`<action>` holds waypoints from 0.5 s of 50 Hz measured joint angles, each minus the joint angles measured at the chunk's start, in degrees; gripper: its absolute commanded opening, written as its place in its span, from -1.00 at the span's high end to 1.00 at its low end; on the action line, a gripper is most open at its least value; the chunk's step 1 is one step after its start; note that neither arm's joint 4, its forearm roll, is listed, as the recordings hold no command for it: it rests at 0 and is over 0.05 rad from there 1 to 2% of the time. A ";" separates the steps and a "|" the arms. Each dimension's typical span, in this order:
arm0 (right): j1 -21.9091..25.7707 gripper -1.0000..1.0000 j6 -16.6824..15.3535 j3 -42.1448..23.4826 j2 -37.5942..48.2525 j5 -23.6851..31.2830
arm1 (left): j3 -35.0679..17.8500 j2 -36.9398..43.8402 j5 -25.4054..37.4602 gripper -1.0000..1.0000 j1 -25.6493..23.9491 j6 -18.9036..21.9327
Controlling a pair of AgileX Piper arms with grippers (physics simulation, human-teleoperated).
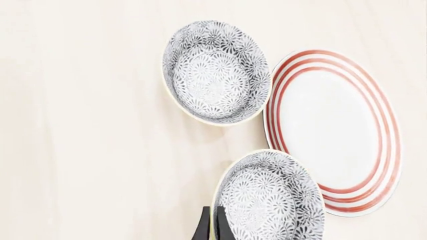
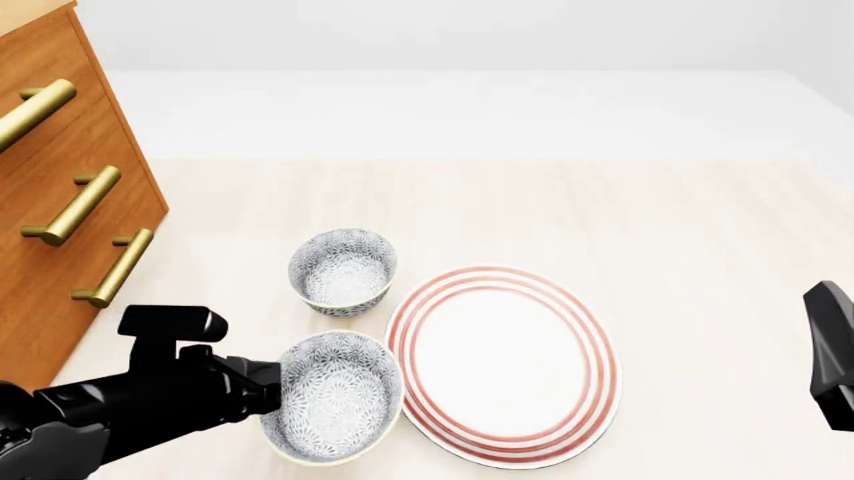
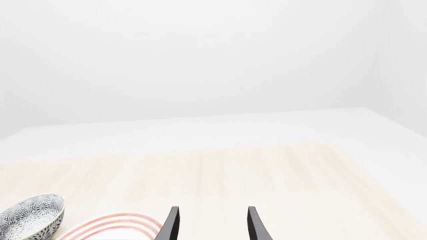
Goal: Stack the bowl in the middle on the bowl at the back.
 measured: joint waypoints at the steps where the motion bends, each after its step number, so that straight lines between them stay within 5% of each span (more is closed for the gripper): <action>1: 0.01 -1.00 -0.02 0.00 0.00 0.00 | -0.04 -0.05 0.07 1.00 0.00 0.00; 13: 0.19 -1.00 -0.37 0.02 0.00 0.02 | -1.26 -3.86 4.46 1.00 0.63 0.53; 25: 0.45 -1.00 -0.89 0.04 0.00 -0.04 | -5.92 -16.23 19.68 1.00 1.47 1.86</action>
